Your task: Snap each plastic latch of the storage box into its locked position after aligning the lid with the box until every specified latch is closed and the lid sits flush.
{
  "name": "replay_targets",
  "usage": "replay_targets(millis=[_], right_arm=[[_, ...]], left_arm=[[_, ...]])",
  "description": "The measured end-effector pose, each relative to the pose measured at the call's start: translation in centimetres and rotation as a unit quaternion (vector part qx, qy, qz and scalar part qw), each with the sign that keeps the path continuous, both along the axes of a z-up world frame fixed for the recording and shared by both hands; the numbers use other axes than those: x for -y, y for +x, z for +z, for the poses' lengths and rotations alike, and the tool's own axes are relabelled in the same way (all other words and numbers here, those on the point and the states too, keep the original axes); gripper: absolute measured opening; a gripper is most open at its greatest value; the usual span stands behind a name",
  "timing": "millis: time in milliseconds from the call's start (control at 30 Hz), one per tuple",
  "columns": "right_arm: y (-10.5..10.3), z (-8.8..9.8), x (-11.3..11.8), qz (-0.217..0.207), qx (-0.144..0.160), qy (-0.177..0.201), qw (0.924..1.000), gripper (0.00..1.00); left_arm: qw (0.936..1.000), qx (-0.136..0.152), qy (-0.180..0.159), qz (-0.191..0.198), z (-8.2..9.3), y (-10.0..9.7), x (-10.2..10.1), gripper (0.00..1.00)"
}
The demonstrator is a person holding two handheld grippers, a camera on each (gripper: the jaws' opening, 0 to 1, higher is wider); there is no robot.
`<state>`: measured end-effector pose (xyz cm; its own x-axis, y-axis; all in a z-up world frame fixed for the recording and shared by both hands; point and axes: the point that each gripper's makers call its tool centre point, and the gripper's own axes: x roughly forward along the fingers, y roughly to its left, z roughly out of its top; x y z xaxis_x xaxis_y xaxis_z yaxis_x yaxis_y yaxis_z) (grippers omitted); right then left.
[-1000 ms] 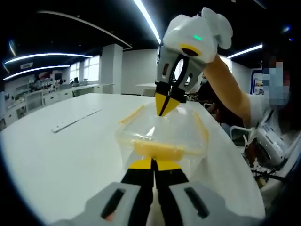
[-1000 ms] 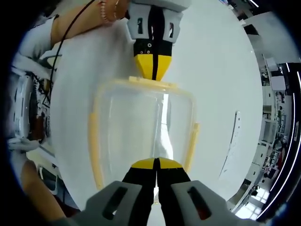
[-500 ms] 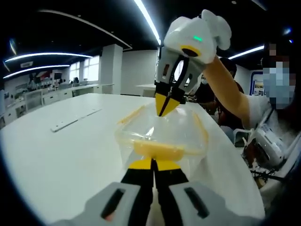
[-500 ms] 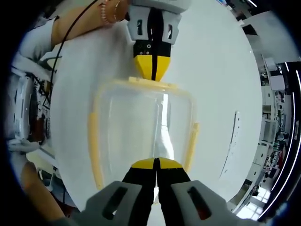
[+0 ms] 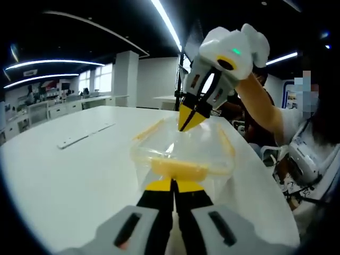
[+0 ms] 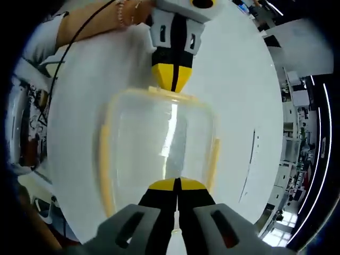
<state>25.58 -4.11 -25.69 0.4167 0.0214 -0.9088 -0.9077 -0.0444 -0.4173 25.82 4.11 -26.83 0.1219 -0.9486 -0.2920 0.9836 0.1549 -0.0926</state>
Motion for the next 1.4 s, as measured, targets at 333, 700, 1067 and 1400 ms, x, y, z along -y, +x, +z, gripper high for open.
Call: replay_targets(millis=[333,700,1067,1400], right_arm=[[-0.2,0.2,0.1,0.019,0.067,0.007,0.9975,0.00],[-0.3,0.5,0.8,0.027,0.112,0.013,0.9932,0.00],[-0.3,0.6,0.9,0.037,0.129,0.021,0.9907,0.00],[-0.5,0.6,0.9,0.049,0.135,0.025,0.9892,0.00]], left_arm=[[1.0000,0.006,0.003,0.001,0.0,-0.2,0.0,0.00],[0.9994,0.022,0.011,0.023,-0.1,0.6,-0.3,0.09],[0.9877,0.049,-0.009,0.148,2.4,4.1,-4.5,0.19],[0.9813,0.057,-0.063,0.173,7.3,2.8,-3.7,0.17]])
